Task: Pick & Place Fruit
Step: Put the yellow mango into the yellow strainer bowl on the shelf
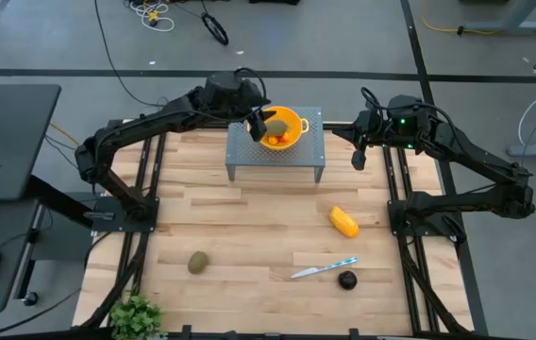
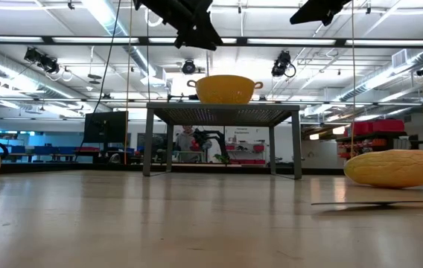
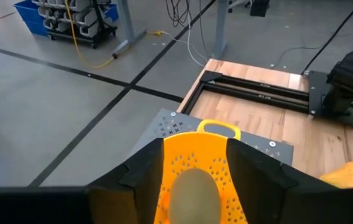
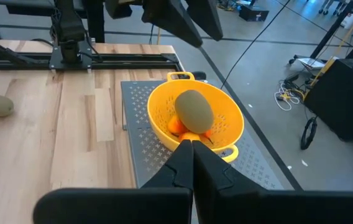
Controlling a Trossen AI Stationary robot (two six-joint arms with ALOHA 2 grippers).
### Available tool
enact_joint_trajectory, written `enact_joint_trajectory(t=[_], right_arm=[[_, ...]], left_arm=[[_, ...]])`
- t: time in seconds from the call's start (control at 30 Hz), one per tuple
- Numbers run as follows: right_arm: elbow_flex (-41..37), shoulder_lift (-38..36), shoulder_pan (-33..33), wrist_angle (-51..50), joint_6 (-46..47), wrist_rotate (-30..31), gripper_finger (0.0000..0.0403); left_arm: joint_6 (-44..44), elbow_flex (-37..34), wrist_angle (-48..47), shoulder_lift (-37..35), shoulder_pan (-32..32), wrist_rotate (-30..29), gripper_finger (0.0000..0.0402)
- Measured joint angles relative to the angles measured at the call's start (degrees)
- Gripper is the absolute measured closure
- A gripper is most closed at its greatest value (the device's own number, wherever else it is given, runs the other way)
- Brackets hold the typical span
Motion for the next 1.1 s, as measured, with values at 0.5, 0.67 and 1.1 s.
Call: enact_joint_trajectory(t=[0.5,0.67,1.1], right_arm=[[0.0,0.0,0.0,0.1,0.0,0.0,0.0402],[0.0,0.0,0.0,0.1,0.0,0.0,0.0402],[0.0,0.0,0.0,0.0,-0.7,0.0,0.0402]], left_arm=[[-1.5,0.0,-0.1,-0.2,-0.4,3.7,0.0283],[-3.9,0.0,-0.1,-0.2,-1.8,6.2,0.0316],[-2.9,0.0,-0.1,-0.2,-4.1,5.9,0.0395]])
